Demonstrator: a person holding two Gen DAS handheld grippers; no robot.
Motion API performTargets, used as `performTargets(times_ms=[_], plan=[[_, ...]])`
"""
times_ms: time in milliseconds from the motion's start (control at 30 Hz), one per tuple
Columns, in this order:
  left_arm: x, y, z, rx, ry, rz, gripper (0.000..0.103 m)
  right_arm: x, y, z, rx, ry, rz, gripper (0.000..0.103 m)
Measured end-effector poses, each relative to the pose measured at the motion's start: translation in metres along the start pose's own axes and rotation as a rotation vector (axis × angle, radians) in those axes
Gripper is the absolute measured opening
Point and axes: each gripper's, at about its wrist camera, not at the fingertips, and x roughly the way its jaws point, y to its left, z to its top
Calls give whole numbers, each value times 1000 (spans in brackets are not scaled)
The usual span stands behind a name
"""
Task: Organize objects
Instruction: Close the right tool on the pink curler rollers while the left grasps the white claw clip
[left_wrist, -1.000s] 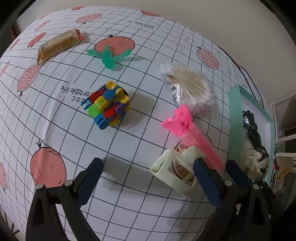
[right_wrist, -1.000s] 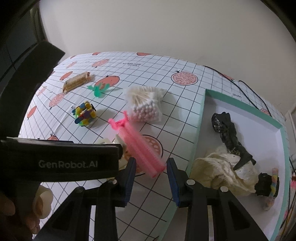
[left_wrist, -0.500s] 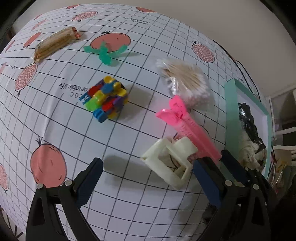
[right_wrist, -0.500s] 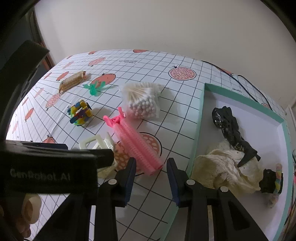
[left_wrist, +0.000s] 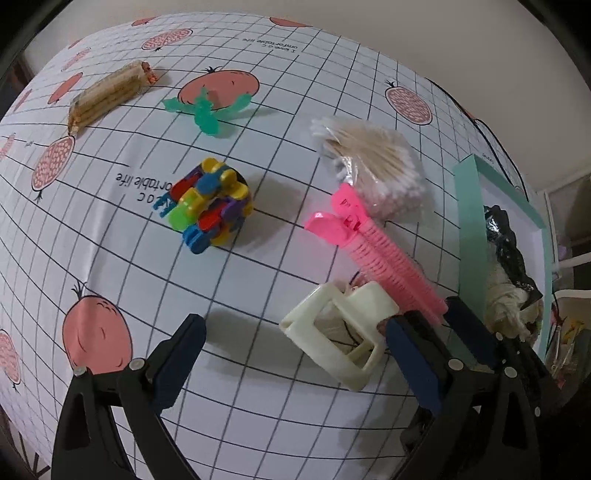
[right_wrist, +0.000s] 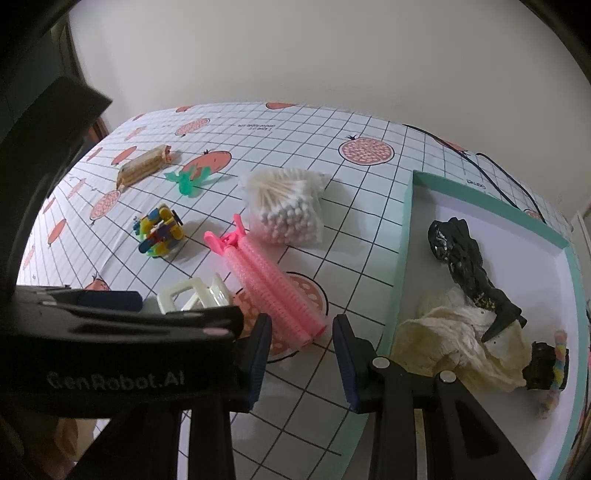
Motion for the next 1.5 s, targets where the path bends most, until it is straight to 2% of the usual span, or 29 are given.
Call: performTargets(times_ms=[333, 433, 667, 767, 867, 1100, 1133, 1267, 1433, 1500], plan=[[-9, 23, 0, -37, -29, 56, 96, 7, 7, 3, -2, 4, 3, 39], [-16, 37, 1, -49, -33, 61, 96, 8, 8, 4, 0, 1, -3, 43], [-16, 34, 7, -60, -17, 66, 96, 9, 8, 9, 14, -13, -30, 57], [-21, 47, -14, -51, 4, 59, 96, 10, 9, 11, 19, -15, -35, 57], [-19, 52, -14, -69, 25, 56, 96, 14, 12, 12, 14, -7, -38, 57], [-23, 63, -18, -73, 11, 50, 96, 20, 17, 14, 25, -2, -31, 56], [-24, 64, -18, -70, 7, 51, 94, 21, 18, 14, 27, -2, -25, 55], [-28, 68, -21, -62, 0, 52, 79, 22, 25, 15, 20, 3, -2, 44], [-33, 71, -24, -59, -11, 46, 60, 21, 32, 13, 9, 12, 18, 39], [-34, 75, -24, -69, -18, 37, 48, 21, 33, 13, 14, 16, 27, 38]])
